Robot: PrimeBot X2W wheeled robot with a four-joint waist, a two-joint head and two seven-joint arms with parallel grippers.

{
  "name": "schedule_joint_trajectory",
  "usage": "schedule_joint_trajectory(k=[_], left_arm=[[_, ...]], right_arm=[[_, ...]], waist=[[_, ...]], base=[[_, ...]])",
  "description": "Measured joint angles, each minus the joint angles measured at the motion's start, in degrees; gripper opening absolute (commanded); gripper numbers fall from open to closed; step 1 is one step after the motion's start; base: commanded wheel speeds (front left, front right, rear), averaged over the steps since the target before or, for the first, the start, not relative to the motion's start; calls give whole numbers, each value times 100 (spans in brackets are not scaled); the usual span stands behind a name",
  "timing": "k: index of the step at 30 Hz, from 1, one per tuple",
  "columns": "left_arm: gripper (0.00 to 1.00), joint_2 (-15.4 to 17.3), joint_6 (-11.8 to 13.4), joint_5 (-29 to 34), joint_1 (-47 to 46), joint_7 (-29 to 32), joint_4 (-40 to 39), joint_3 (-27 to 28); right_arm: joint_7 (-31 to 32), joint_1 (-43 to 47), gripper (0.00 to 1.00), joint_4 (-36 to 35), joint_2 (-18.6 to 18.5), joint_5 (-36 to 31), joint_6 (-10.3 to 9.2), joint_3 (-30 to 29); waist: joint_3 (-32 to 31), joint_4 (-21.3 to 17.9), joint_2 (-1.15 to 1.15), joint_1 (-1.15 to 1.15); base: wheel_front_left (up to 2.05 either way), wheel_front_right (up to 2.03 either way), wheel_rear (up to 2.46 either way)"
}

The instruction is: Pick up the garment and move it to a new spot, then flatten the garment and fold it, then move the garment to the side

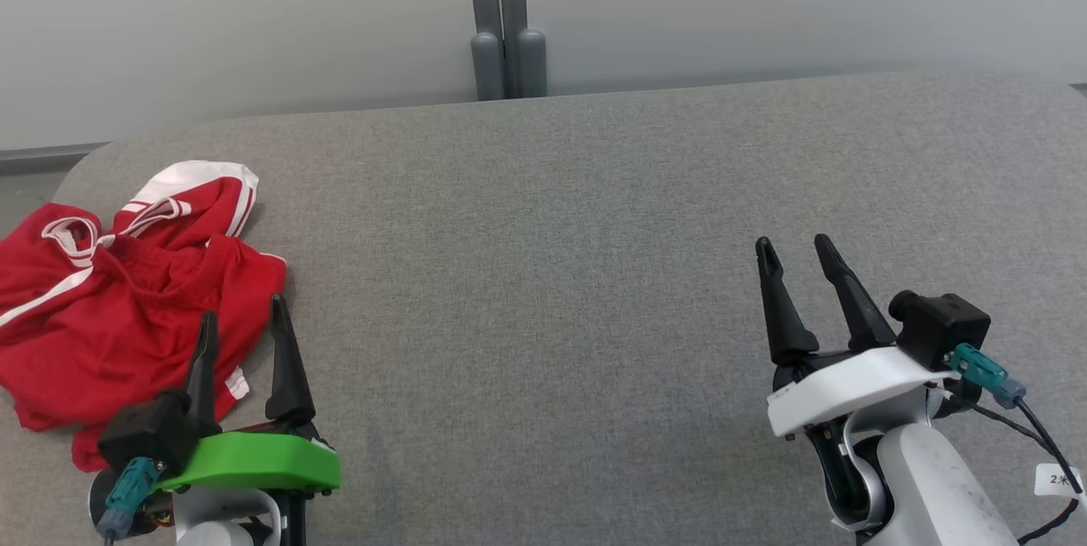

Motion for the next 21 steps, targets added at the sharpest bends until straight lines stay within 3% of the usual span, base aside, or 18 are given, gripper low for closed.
schedule_joint_trajectory(k=[21], left_arm=[[100, 8, -23, 776, -1, -236, -30, -135]], right_arm=[[-233, -102, 100, 36, -9, -771, 0, 40]], waist=[[50, 21, 0, 0]], base=[[0, 0, 0]])
